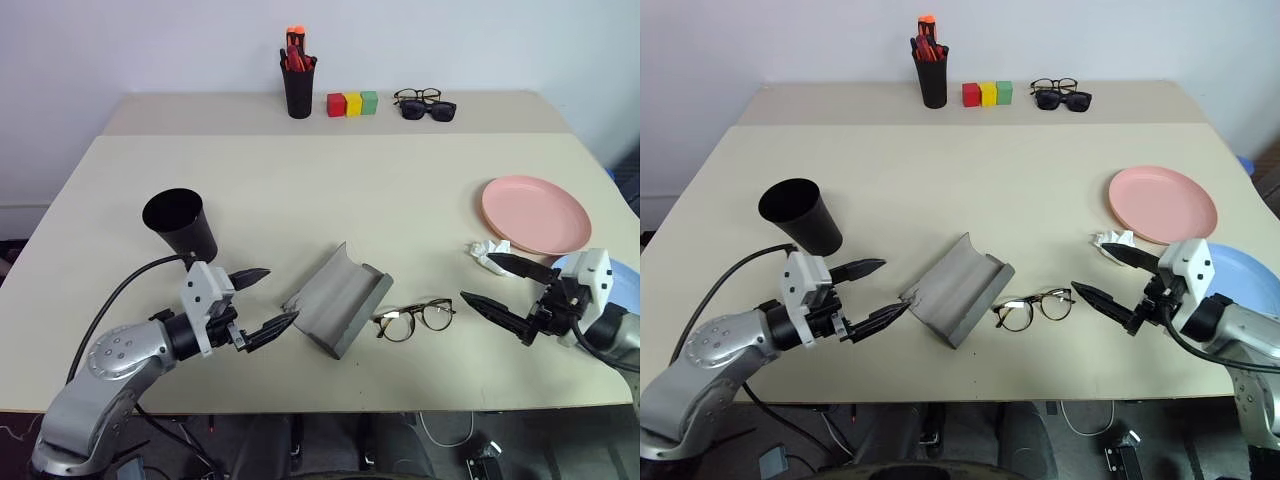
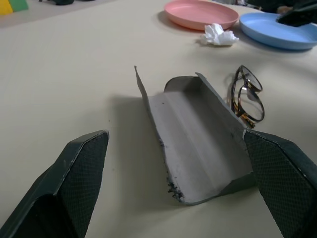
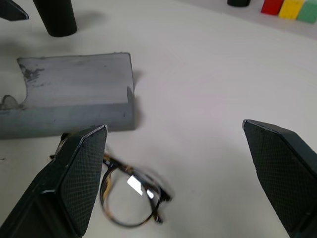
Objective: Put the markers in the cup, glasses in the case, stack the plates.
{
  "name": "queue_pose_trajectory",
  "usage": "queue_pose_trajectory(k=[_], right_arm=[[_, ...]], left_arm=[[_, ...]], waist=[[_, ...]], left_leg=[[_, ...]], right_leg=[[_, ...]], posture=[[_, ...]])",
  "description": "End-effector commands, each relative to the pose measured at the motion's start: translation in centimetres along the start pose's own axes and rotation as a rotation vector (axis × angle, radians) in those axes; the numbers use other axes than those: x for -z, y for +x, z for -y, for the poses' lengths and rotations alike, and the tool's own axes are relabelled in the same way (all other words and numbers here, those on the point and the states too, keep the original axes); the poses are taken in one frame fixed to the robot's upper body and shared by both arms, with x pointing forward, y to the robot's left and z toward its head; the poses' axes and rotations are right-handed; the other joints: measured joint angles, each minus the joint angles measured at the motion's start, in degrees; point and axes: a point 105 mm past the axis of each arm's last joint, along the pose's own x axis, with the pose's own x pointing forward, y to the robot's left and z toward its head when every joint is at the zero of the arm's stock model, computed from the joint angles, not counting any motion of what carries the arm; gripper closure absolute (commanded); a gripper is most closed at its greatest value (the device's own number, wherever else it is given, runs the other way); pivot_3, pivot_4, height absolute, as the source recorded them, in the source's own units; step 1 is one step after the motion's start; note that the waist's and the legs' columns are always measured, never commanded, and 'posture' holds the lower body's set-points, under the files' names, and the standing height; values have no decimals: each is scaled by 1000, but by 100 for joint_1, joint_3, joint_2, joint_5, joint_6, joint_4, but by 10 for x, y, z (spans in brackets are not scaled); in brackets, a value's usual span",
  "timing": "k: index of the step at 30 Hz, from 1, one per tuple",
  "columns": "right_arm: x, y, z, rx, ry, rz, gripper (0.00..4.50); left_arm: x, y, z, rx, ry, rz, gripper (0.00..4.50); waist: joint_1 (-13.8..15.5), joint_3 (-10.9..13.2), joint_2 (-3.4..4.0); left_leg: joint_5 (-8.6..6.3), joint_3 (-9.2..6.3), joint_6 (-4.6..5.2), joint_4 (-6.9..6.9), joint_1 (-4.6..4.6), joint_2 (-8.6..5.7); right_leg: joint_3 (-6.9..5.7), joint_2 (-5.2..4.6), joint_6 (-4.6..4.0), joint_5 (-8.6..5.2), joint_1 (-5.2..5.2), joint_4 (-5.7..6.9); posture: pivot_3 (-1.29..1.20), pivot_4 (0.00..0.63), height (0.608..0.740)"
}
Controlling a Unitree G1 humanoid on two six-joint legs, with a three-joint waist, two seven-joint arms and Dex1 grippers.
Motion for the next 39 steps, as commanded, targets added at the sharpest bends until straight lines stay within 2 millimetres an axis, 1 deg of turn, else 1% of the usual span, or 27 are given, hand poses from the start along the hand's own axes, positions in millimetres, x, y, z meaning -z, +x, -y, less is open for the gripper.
queue_pose_trajectory(k=[1, 5, 11, 12, 16, 20, 24, 29, 33, 39], right_arm=[[-18, -8, 0, -4, -38, 20, 0], [-20, -16, -5, -3, -23, -1, 0], [-19, -20, -14, -13, -14, -10, 0], [-18, -20, -13, -4, -11, -6, 0], [-18, -20, -15, 8, -13, 1, 0], [-14, -20, -15, 8, -14, 0, 0], [-13, -18, -12, 17, -24, 13, 0], [-13, -15, -8, 21, -39, 23, 0], [-13, -15, -6, 18, -56, 22, 0], [-13, -14, -1, 25, -74, 27, 0]], left_arm=[[-9, -8, 6, -7, 11, 13, 36], [-8, -15, 16, 16, -11, -18, 36], [-3, -25, 27, 81, -30, -62, 36], [-1, -25, 26, 81, -27, -71, 36], [-5, -21, 23, 93, -21, -59, 36], [-2, -19, 22, 110, -7, -64, 36], [1, -15, 20, 113, 23, -57, 36], [1, -7, 16, 104, 22, -30, 36], [3, -4, 15, 112, 27, -29, 36], [6, -1, 8, 103, 37, -22, 36]], waist=[[-1, 0, 0], [10, 0, 0], [0, -1, 2], [2, -2, 3], [19, -2, 3], [2, -3, 4], [1, -3, 4], [9, -3, 3], [2, -3, 5], [3, -3, 4]], left_leg=[[0, 0, 0, 0, 0, 0], [0, 0, 0, 1, 2, 0], [-1, 1, 0, 0, 1, 0], [-1, 1, 0, 0, 1, 0], [-1, 1, 0, 0, 1, 0], [-2, 2, 1, -1, 1, 0], [-2, 3, 1, -1, 1, 0], [-2, 7, 2, -1, 2, 0], [-2, 8, 3, -1, 2, 0], [-2, 9, 3, -1, 3, 0]], right_leg=[[1, 0, -3, -2, 0, 0], [4, -1, -14, -8, 1, -1], [5, -1, -18, -10, 2, -6], [5, -1, -19, -10, 2, -6], [5, 0, -21, -11, 3, -8], [5, 0, -20, -11, 4, -11], [6, 2, -20, -11, 3, -10], [10, 1, -20, -11, 3, -10], [11, 1, -18, -10, 2, -10], [12, 1, -18, -10, 2, -10]], posture=[[0, 150, 740], [0, 150, 740], [0, 150, 740], [0, 150, 740], [0, 150, 740], [0, 150, 740], [0, 150, 740], [0, 150, 740], [0, 150, 740], [0, 150, 740]])
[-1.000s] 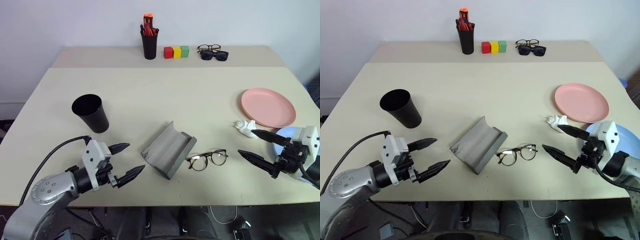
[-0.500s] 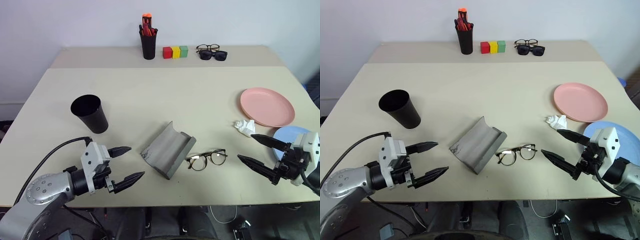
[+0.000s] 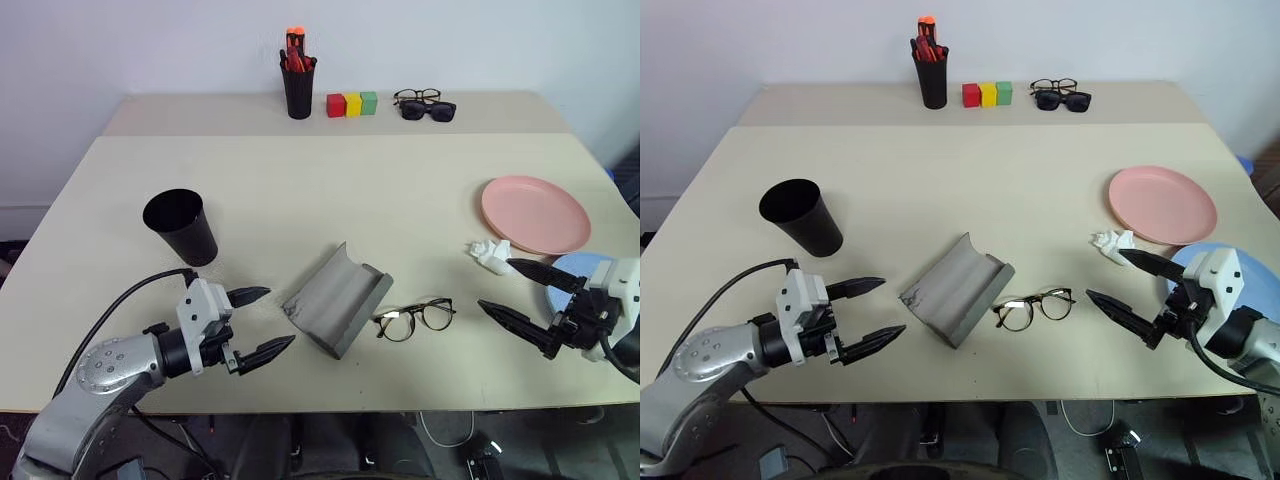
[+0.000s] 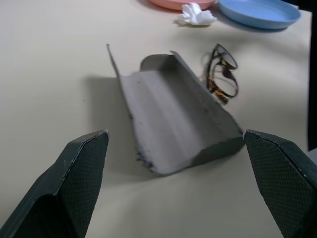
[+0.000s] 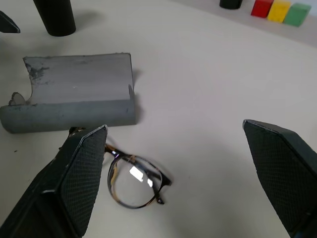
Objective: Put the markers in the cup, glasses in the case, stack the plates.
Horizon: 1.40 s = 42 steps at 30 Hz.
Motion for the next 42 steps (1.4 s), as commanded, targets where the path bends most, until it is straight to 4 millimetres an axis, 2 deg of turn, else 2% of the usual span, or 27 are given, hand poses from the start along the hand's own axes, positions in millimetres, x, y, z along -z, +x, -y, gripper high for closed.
queue_pose_trajectory(k=[1, 14, 22, 27, 42], right_arm=[[-3, 1, 3, -1, -32, 16, 0], [8, 9, 16, 5, -21, -12, 0], [6, 9, 21, 19, -24, -2, 0], [6, 8, 19, 9, -23, -5, 0], [-1, 12, 20, 10, -38, 14, 0]], left_arm=[[-3, 2, -1, 3, 33, 26, 36], [3, 2, -13, -89, 31, 52, 36], [2, 2, -22, -111, 19, 76, 36], [6, 2, -14, -79, 13, 69, 36], [9, 8, -16, -86, 34, 86, 36]], waist=[[-3, 0, 0], [-2, 0, 0], [-5, 0, 1], [-7, 0, 1], [-1, -1, 1]], left_leg=[[0, 0, 0, 0, 0, 0], [0, 2, 0, 0, 0, 0], [0, 2, 0, 0, 0, 0], [-1, 3, 1, 0, -1, 0], [-1, 4, 1, 0, 0, 0]], right_leg=[[0, 0, 0, 0, 0, 0], [2, -1, 1, 0, -2, 1], [2, -1, 2, 1, -3, 1], [3, -2, 3, 2, -4, 1], [4, -4, 2, 1, -4, 1]], posture=[[0, 150, 740], [0, 150, 740], [0, 150, 740], [0, 150, 740], [0, 150, 740]])
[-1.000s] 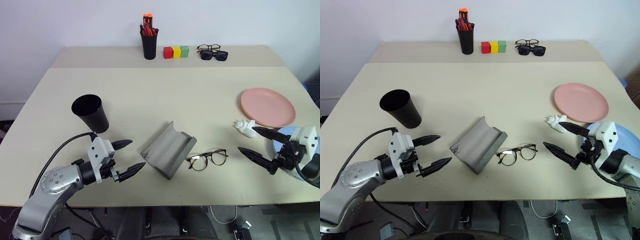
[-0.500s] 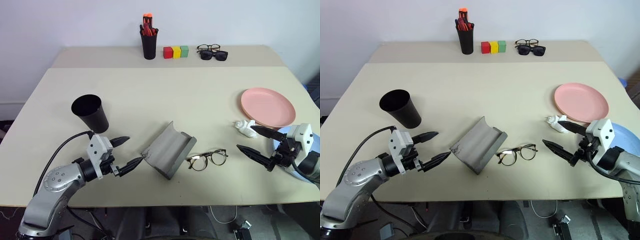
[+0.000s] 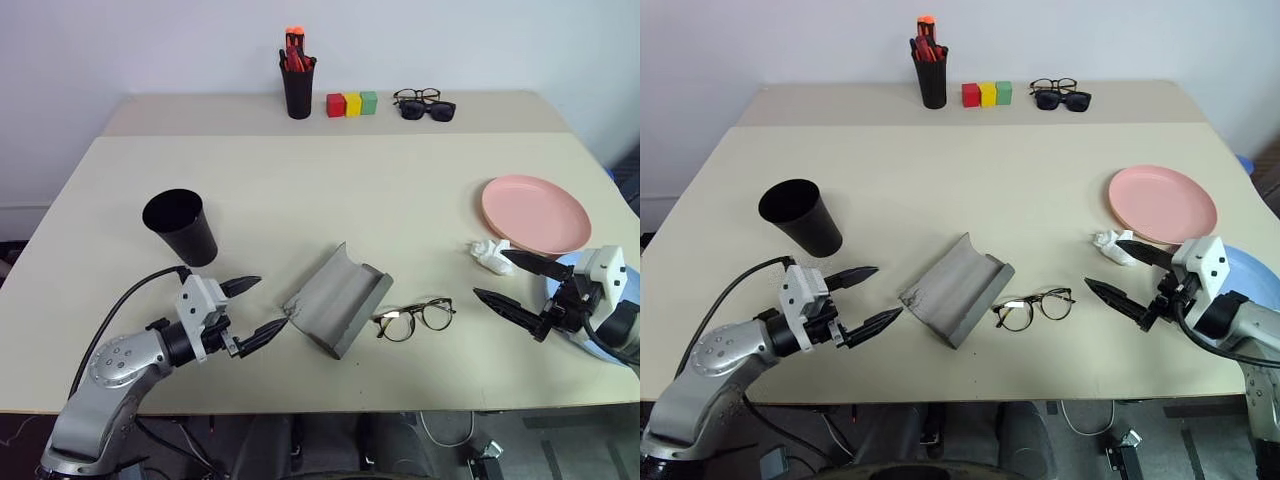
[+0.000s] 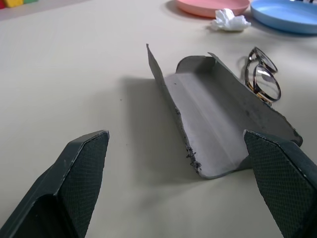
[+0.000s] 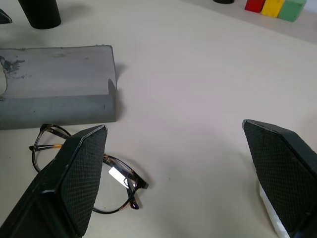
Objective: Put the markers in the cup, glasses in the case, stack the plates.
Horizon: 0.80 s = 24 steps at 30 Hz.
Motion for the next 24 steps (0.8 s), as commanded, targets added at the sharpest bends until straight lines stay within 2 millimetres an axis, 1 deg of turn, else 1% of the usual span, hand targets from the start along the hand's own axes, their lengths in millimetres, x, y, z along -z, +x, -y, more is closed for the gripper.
queue_pose_trajectory(k=[1, 4, 7, 10, 13, 17, 21, 24], right_arm=[[-12, -1, 1, -1, -41, 27, 0], [-11, -2, 2, 1, -43, 24, 0], [-10, -4, 1, 2, -39, 21, 0], [-8, -5, -1, -6, -27, 15, 0], [-6, -3, -1, -6, -21, 13, 0], [-7, 0, -4, -17, -11, 19, 0], [-4, 1, -2, -10, -3, 16, 0], [-3, 0, -6, -15, 8, 13, 0]], left_arm=[[-7, 2, 3, 16, 41, 29, 36], [-8, 4, 2, 7, 44, 30, 36], [-12, 8, 3, 8, 42, 40, 36], [-14, 8, 3, 14, 57, 34, 36], [-17, 7, -2, -12, 63, 34, 36], [-24, 9, 0, -9, 74, 39, 36], [-26, 12, -5, -44, 78, 45, 36], [-26, 13, -1, -31, 74, 46, 36]], waist=[[-4, 0, 0], [-7, 0, 0], [0, 0, 0], [-5, 0, 0], [-7, 0, 0], [0, 0, 0], [-6, 0, 0], [-2, 0, 0]], left_leg=[[0, 0, 0, 0, 0, 0], [0, 0, 0, 0, 0, 0], [0, 0, 0, 0, 0, 0], [0, 0, 0, 0, 0, 0], [0, 0, 0, 0, 0, 0], [0, 0, 0, 0, 0, 0], [0, 0, 0, 0, 0, 0], [0, 0, 0, 0, 0, 0]], right_leg=[[0, 0, 0, 0, 0, 0], [0, 0, 0, 0, -1, 0], [0, 0, 0, 0, -1, 0], [0, 0, 1, 0, 0, 0], [0, 1, 6, 3, -1, 1], [0, 0, 5, 3, -1, 0], [0, 1, 5, 3, 0, 0], [0, 1, 9, 5, 0, 0]], posture=[[0, 150, 740], [0, 150, 740], [0, 150, 740], [0, 150, 740], [0, 150, 740], [0, 150, 740], [0, 150, 740], [0, 150, 740]])
